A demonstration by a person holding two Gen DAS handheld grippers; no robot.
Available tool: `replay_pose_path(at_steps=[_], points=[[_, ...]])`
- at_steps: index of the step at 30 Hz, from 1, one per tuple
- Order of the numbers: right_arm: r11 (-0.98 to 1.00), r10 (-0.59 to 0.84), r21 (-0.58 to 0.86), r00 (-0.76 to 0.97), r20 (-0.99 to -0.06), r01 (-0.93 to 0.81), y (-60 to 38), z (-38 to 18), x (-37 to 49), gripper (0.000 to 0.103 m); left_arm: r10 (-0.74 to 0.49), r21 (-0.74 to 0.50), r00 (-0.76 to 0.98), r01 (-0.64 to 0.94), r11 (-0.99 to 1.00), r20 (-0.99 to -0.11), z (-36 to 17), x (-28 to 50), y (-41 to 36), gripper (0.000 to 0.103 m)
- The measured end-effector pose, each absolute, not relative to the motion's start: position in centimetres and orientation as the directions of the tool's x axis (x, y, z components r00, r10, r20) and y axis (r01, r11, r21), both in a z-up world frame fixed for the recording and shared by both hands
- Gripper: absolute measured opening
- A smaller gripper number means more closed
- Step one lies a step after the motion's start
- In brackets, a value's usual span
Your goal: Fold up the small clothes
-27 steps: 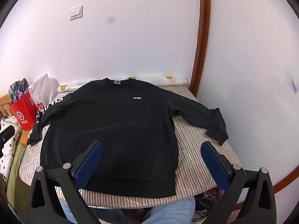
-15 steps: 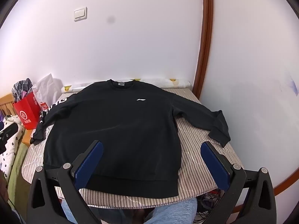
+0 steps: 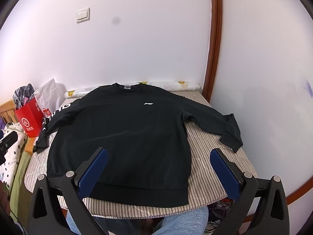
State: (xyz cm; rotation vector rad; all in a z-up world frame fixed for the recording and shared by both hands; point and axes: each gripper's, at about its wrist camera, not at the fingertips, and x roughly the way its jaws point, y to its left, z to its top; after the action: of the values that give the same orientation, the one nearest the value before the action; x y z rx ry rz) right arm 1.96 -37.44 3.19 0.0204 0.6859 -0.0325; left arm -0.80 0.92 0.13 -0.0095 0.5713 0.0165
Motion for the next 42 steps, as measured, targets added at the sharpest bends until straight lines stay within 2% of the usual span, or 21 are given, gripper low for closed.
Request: replay_pose_path(at_steps=[42], points=[[0.999, -0.03, 0.01, 0.774, -0.632, 0.047, -37.7, 2.8, 1.7, 0.103, -0.003, -0.002, 0.842, 0.002, 1.0, -0.54, 0.4, -1.2, -0.1, 0.103]])
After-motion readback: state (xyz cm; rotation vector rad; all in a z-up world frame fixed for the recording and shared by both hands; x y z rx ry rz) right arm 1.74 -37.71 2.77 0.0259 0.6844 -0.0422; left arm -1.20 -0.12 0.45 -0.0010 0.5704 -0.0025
